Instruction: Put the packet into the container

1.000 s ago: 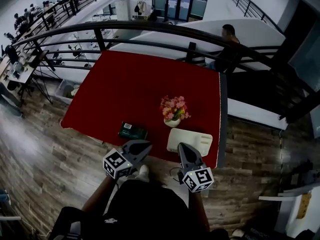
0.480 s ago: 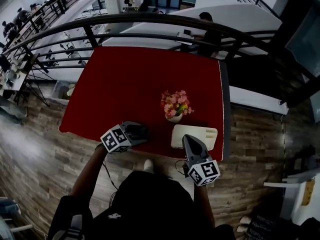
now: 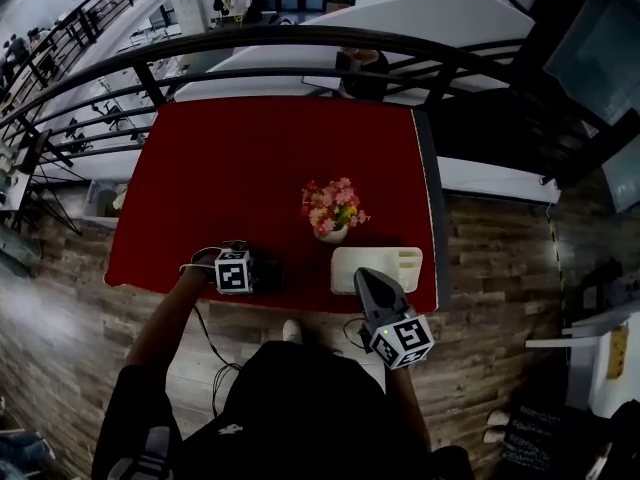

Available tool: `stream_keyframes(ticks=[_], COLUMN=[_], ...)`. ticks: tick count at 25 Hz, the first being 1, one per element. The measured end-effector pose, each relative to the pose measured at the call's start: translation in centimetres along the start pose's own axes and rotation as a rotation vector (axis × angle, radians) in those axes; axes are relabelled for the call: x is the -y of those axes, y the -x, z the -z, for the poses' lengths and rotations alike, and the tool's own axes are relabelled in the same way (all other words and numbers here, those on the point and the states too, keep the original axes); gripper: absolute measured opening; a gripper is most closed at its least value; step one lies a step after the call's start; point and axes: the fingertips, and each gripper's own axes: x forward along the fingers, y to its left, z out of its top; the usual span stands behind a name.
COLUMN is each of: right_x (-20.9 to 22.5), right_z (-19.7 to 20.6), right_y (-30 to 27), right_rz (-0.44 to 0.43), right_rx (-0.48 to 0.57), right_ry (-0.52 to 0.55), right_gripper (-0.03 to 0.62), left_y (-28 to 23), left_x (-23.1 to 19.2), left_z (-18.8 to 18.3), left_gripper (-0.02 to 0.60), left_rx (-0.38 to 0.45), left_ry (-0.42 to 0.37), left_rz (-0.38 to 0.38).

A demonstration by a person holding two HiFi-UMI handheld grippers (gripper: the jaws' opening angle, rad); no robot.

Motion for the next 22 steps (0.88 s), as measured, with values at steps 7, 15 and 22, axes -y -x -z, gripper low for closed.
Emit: stream_keyframes(ticks=[7,15,22], right_x=[1.2,2.1,2.5], right_z=[0.5,0.2,0.3], right_y=[0.3,0.1,0.2], right_rz=[0.042,0.068,0.075], right_rx=[-0.013,-0.02,-0.023], right_ry=[-0.009,-0.008,-0.004], right_gripper=[0.02,0.021,0.02], left_y=[-2.0,-4.3,-3.6], left_x=[-1.4,-0.9,-0.9], left_z=[0.7,1.8,1.9], left_gripper=[0.469,0.468,0.383], left_rx=[-0.019,-0.066,-0.097], left_ry=[-0.042,-0.051,0.003], left_rz=[0.044,0.08,0.088])
